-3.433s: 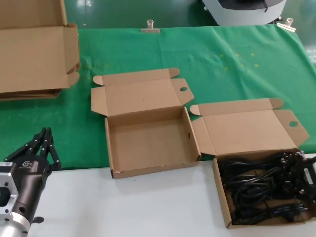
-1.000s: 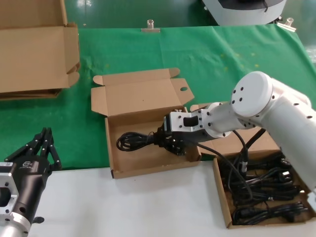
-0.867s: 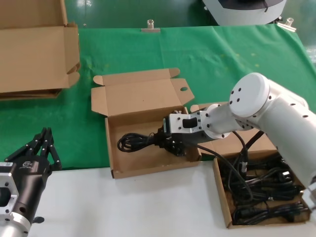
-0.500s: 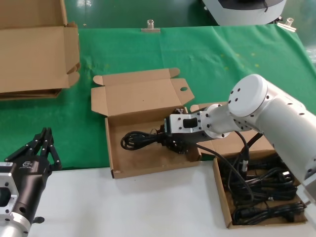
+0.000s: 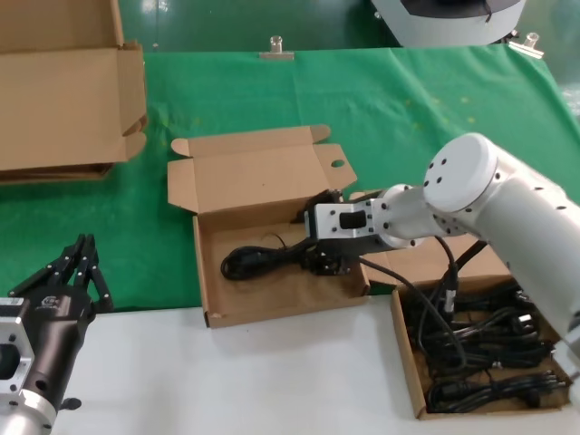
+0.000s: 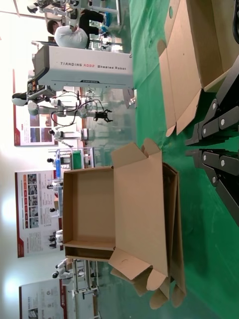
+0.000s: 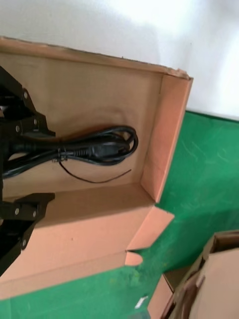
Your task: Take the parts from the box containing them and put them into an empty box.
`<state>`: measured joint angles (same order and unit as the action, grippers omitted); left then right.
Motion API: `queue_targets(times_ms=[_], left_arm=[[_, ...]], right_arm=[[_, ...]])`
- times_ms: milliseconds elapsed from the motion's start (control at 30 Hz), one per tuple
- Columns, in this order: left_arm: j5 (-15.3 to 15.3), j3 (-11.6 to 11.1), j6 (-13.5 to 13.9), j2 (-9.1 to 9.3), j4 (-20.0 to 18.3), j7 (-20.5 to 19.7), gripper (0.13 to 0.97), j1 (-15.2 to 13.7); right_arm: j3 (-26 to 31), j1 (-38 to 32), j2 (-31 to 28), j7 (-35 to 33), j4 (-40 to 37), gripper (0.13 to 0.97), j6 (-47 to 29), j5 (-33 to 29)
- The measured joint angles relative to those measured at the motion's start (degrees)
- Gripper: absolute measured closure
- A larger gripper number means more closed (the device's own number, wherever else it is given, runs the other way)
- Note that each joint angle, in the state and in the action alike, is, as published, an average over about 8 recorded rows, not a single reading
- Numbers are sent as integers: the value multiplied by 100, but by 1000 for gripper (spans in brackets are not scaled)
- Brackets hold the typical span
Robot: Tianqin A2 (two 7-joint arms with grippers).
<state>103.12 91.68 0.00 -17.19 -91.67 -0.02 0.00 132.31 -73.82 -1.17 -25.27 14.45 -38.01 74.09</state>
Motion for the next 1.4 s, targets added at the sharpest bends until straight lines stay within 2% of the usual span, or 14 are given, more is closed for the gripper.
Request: queue_targets(times_ms=[67,333,467,567,733,1033,1400], left_arm=[[0,0,0,0,0,0,925,0],[0,0,0,0,0,0,925,0],[0,0,0,0,0,0,925,0],[0,0,0,0,0,0,925,0],[0,0,0,0,0,0,925,0],[0,0,0,0,0,0,925,0],[0,0,0,0,0,0,925,0]], right_arm=[[8,61,-108,213,295,723,-28,-119],[17,481,-806,1605,2115,551,-272,-865],[-109,764,-1224,2261,3144,551,-448,-1230],[-291,1020,-1547,2717,3945,476,-562,-1491],[-752,1525,-2034,3534,5201,351,-748,-1943],[-1860,2621,-2598,4774,6850,213,-881,-2485],[-3014,4100,-3056,5356,8117,139,-788,-2432]])
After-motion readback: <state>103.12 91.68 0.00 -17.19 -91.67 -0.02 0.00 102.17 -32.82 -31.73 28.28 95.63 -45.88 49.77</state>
